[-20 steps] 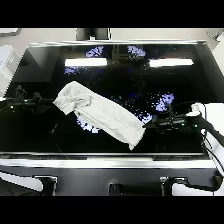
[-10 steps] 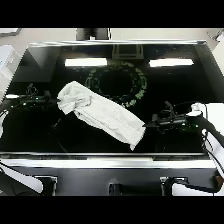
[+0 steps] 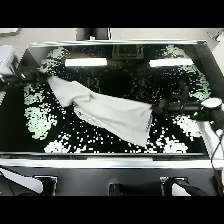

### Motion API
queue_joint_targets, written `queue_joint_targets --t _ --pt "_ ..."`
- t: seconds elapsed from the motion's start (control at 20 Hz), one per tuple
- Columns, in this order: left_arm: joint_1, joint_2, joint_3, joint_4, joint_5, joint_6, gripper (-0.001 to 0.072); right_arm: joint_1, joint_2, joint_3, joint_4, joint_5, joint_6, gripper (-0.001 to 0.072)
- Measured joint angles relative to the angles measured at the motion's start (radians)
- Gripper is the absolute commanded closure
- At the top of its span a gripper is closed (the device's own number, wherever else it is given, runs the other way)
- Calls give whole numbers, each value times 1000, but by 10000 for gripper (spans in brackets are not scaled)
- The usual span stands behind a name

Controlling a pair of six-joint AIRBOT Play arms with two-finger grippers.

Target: Fold the clothes and pants, and hang the long-sleeved shirts on hangers.

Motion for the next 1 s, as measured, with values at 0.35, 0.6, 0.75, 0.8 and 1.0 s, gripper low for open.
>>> queue_joint_targets --t 0.35,0.6,0.75,0.8,1.0 --pt "-14 235 329 -11 121 -152 692 148 67 530 -158 -198 105 676" --pt "43 586 296 74 82 -200 693 192 141 803 -279 -13 232 676" --pt "99 779 290 208 11 -308 693 198 240 854 -304 103 313 676" --pt "115 824 288 240 -19 -340 693 199 272 863 -312 132 350 676" --pt "142 875 281 310 -107 -410 693 200 326 869 -373 220 513 676"
